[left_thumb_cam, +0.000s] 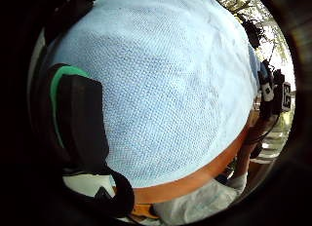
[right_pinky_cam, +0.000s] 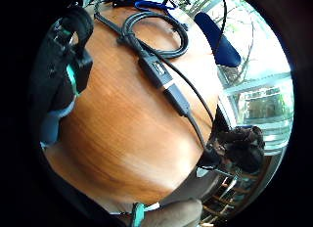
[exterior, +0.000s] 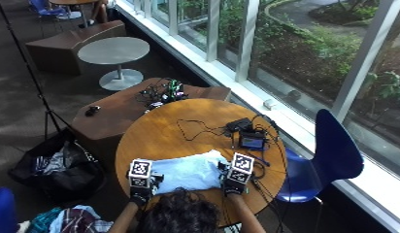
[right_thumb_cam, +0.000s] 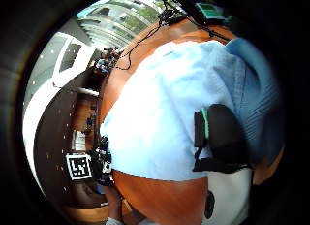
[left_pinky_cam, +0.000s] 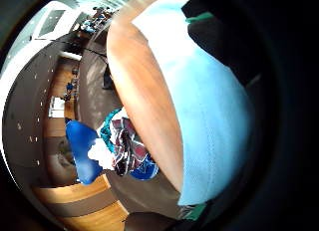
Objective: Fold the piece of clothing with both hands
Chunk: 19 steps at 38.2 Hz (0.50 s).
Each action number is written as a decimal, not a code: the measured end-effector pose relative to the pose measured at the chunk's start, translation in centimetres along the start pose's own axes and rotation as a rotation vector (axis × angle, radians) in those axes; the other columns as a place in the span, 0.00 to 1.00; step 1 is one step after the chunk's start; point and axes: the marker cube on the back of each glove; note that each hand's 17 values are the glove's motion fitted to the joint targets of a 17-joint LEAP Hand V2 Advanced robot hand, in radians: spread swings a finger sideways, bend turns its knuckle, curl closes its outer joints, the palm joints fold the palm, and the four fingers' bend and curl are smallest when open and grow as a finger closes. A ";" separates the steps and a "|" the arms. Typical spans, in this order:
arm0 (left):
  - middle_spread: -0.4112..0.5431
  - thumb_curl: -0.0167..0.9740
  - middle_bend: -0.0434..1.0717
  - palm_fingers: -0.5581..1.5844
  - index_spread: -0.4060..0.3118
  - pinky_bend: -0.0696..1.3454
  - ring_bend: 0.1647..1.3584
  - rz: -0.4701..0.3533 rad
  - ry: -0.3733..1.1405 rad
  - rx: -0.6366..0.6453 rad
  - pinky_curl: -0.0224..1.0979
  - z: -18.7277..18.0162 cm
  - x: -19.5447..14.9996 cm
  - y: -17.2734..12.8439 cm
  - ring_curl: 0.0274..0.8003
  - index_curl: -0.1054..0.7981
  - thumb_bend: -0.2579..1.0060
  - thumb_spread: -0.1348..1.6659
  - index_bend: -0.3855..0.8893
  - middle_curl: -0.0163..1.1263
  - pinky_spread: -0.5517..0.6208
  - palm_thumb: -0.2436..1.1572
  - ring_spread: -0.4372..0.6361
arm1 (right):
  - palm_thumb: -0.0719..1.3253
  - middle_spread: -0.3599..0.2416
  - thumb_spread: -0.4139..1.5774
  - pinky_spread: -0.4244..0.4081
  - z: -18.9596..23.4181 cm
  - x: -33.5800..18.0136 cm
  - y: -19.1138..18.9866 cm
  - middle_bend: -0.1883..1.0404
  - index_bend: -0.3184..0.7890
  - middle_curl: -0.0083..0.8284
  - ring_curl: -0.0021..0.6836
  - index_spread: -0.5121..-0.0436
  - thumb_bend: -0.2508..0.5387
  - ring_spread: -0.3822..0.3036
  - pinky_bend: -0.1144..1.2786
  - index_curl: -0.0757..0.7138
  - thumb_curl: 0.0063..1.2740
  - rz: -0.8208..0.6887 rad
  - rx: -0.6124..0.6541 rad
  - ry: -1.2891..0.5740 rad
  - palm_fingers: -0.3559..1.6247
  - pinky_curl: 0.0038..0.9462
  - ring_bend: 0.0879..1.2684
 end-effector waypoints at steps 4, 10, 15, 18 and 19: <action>0.34 0.24 0.17 0.50 0.33 0.25 0.26 0.009 0.036 0.022 0.36 0.8 -0.3 -0.4 0.42 0.58 0.18 0.87 0.41 0.35 0.70 0.39 0.38 | 0.63 0.61 0.81 0.46 0.4 -0.2 -0.5 0.35 0.27 0.50 0.70 0.55 0.38 0.38 0.51 0.26 0.29 -0.010 -0.013 -0.027 0.58 0.49 0.64; 0.36 0.22 0.18 0.50 0.35 0.27 0.25 0.003 0.054 0.032 0.36 -0.6 -0.4 0.6 0.41 0.57 0.19 0.90 0.42 0.34 0.72 0.34 0.43 | 0.79 0.52 0.78 0.37 -1.5 -1.5 -0.9 0.44 0.34 0.55 0.73 0.60 0.49 0.31 0.50 0.26 0.34 -0.051 0.052 -0.191 0.66 0.52 0.67; 0.35 0.21 0.19 0.50 0.35 0.26 0.25 -0.003 0.064 0.081 0.36 -2.9 -1.5 1.4 0.40 0.56 0.20 0.91 0.43 0.34 0.73 0.32 0.44 | 0.83 0.45 0.72 0.32 -5.2 -4.9 -0.6 0.44 0.38 0.56 0.74 0.60 0.47 0.29 0.50 0.29 0.37 -0.121 0.107 -0.412 0.70 0.53 0.65; 0.35 0.21 0.20 0.51 0.34 0.27 0.25 -0.014 0.083 0.143 0.36 -4.5 -2.6 1.6 0.40 0.56 0.20 0.91 0.43 0.34 0.74 0.31 0.44 | 0.84 0.44 0.69 0.31 -6.8 -7.8 -0.1 0.44 0.38 0.57 0.75 0.59 0.45 0.28 0.49 0.31 0.39 -0.190 0.128 -0.484 0.71 0.54 0.65; 0.35 0.21 0.19 0.51 0.34 0.27 0.25 -0.024 0.069 0.188 0.36 -5.3 -3.4 1.5 0.40 0.56 0.20 0.91 0.43 0.34 0.74 0.31 0.45 | 0.85 0.43 0.68 0.30 -7.2 -9.1 0.1 0.43 0.37 0.57 0.75 0.59 0.44 0.28 0.49 0.31 0.39 -0.220 0.134 -0.499 0.70 0.55 0.65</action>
